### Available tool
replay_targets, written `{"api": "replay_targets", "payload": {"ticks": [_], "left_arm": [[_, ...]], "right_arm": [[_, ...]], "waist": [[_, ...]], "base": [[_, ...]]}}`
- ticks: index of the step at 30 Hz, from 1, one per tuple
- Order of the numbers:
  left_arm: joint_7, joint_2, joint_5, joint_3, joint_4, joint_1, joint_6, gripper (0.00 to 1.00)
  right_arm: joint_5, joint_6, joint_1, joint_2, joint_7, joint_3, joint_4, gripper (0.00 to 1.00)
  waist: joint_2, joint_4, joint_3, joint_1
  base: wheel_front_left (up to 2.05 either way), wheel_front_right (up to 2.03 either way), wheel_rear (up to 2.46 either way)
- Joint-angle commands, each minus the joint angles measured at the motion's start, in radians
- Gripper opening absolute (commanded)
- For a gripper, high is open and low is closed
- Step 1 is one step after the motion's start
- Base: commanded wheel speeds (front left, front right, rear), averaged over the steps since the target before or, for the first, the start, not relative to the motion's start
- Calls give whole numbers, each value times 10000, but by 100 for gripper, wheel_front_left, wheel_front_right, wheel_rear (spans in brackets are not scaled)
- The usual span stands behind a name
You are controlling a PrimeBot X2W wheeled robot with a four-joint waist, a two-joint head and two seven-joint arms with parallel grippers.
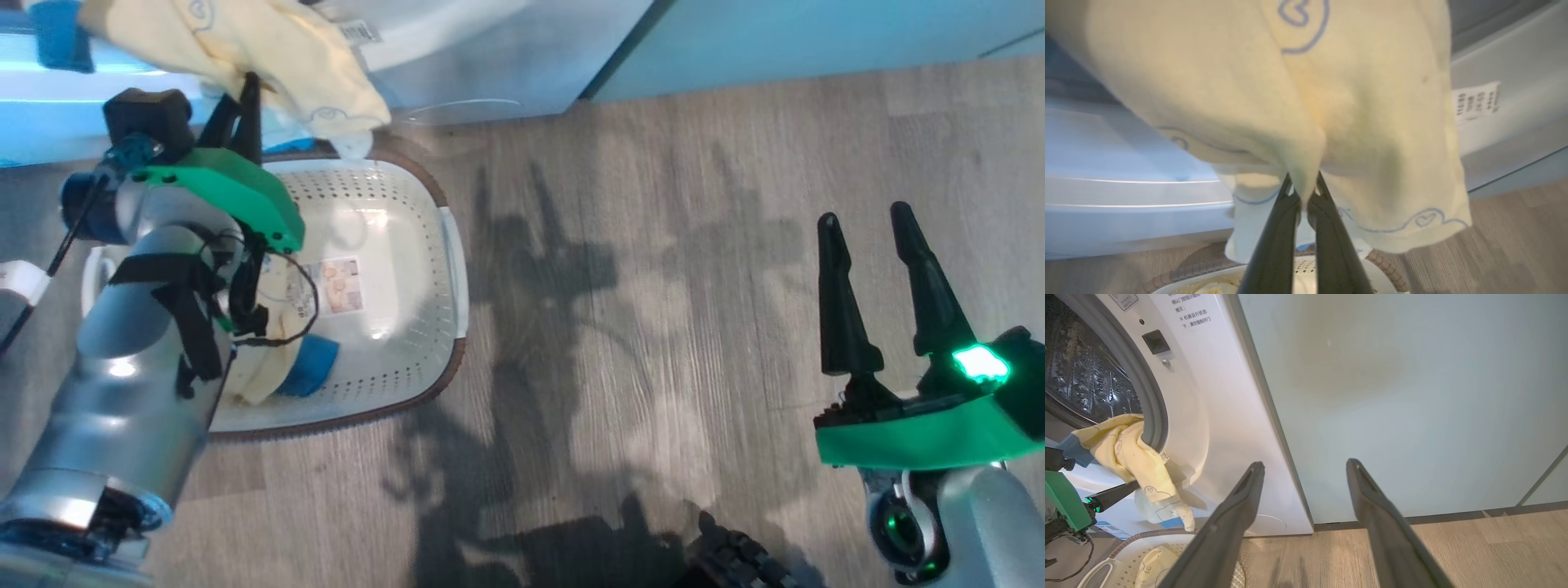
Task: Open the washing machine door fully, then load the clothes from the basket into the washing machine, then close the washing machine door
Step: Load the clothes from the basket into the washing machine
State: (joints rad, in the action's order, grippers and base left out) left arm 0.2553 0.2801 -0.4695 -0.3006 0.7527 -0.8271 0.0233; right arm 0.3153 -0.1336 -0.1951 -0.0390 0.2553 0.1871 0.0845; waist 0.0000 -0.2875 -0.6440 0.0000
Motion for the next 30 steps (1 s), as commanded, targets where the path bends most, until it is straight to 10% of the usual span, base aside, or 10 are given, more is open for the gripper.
{"api": "replay_targets", "payload": {"ticks": [1,16,30], "left_arm": [[-38,255,-124,164,-383,49,-53,0],[-1558,1136,-223,293,-4108,1077,-769,0],[-4847,3387,-205,1037,-6020,120,-1365,0]], "right_arm": [[-88,29,167,-112,65,84,281,100],[-170,29,412,-112,65,190,211,100],[595,29,308,-112,65,649,222,100]], "waist": [[0,166,122,0],[0,620,663,0],[0,-354,367,0]], "base": [[0,0,0],[0,0,0],[0,0,0]]}}
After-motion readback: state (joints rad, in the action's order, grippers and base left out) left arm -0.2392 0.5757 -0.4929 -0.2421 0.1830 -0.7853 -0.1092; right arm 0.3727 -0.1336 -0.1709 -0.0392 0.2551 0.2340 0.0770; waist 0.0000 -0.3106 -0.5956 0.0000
